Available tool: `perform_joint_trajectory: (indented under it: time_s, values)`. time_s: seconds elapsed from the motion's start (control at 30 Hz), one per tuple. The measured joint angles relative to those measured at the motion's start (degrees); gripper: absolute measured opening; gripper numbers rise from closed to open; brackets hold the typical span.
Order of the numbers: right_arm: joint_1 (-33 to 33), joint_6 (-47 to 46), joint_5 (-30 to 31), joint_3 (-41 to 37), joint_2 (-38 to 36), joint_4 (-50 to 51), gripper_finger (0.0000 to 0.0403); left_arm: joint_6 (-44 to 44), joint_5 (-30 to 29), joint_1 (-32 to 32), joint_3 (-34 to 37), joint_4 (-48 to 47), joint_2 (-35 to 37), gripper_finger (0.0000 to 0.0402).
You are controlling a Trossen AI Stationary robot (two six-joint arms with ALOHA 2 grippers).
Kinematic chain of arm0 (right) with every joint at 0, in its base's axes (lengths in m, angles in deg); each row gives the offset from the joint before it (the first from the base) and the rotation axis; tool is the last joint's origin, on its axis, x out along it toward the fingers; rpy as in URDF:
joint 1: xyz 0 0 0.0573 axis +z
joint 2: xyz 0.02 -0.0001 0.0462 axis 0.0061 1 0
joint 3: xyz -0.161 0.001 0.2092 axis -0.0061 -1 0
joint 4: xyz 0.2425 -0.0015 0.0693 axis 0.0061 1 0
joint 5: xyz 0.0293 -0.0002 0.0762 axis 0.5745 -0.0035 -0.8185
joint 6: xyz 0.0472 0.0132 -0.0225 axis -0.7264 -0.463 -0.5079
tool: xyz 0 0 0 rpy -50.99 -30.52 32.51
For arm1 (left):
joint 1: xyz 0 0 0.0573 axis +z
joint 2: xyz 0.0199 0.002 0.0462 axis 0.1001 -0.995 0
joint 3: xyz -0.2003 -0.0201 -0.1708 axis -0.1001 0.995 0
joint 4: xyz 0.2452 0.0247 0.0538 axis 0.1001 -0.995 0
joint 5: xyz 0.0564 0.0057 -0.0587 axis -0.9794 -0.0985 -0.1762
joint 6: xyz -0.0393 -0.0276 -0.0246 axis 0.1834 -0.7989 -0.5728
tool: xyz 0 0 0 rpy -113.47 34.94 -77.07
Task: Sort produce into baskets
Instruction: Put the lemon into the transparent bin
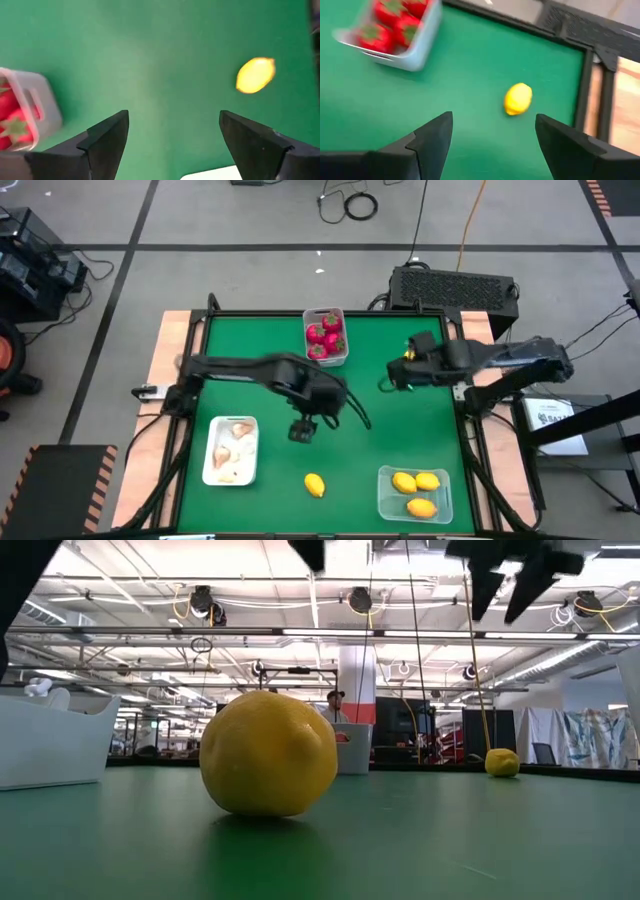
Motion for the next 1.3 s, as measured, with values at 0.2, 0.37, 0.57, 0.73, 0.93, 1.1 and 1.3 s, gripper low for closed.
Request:
perform_joint_trajectory:
  time_s: [0.2,0.37,0.57,0.73,0.93,1.1,1.3]
  values:
    - [-11.8,10.6,-7.6,0.0,5.4,-3.2,0.0274,-6.8,-7.0,1.1,0.0,-0.3,10.9,0.0318]
    - [-19.7,18.3,-10.6,-0.4,10.0,-4.5,0.0275,-13.3,-17.6,0.0,0.0,-0.5,19.6,0.0318]
    - [-27.7,27.3,-20.1,-8.8,10.5,-17.3,0.0275,-20.6,-26.2,-3.6,4.5,-0.5,30.0,0.0318]
    - [-31.0,26.6,-19.2,-16.8,8.9,-22.3,0.0275,-30.0,-34.3,-6.9,17.4,-0.7,41.9,0.0318]
    - [-32.5,24.6,-19.4,-23.1,8.6,-28.7,0.0275,-43.7,-41.3,-8.3,38.2,-0.3,56.3,0.0318]
    - [-33.8,21.4,-20.7,-28.7,8.6,-35.1,0.0275,-49.1,-39.6,-8.3,54.7,8.1,64.8,0.0318]
    - [-34.2,20.4,-17.8,-31.6,8.6,-38.4,0.0275,-49.2,-37.4,-8.3,70.1,19.9,69.2,0.0318]
